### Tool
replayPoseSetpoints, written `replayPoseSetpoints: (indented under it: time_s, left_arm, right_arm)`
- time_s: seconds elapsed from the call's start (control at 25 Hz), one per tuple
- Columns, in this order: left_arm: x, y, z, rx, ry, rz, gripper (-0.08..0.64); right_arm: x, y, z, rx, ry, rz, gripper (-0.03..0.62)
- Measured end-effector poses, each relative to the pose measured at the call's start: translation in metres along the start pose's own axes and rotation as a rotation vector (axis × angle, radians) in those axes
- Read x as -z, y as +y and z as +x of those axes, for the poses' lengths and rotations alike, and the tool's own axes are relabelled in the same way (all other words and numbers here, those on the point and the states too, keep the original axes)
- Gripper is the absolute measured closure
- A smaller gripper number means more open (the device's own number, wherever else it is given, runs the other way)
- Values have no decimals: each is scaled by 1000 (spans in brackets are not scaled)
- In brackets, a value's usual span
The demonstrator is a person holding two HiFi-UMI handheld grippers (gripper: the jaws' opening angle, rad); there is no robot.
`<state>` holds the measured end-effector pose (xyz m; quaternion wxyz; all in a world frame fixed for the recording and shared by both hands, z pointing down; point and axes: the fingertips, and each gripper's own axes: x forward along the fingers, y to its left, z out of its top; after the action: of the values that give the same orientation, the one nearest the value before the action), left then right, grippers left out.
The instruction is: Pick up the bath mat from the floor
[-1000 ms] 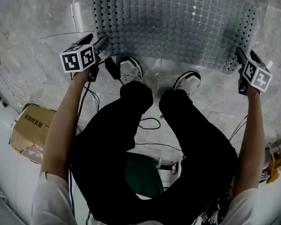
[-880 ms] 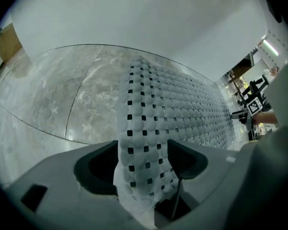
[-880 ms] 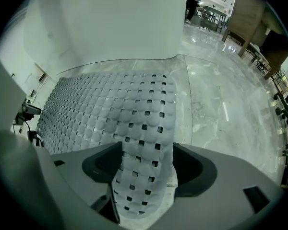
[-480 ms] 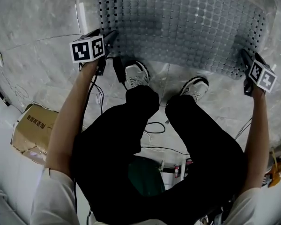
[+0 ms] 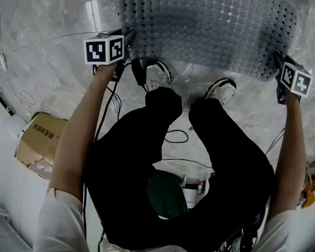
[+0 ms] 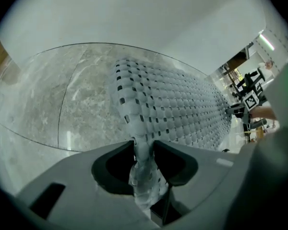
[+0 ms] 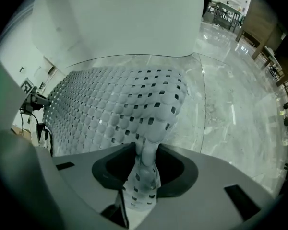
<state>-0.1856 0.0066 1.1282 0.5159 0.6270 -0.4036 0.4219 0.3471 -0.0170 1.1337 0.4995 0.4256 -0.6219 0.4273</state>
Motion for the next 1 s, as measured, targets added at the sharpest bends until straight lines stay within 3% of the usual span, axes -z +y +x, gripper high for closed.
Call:
replayPoseSetpoints:
  time_s: [0.32, 0.72, 1.0]
  left_arm:
    - [-4, -49, -51, 25, 17, 81, 471]
    - [-19, -130, -128, 96, 42, 154, 489]
    - [-16, -172, -210, 116, 44, 150, 491]
  right_arm:
    - [-9, 41, -56, -60, 5, -38, 532]
    - [-38, 80, -145, -103, 7, -114, 549]
    - [-35, 96, -238, -115, 4, -118, 551]
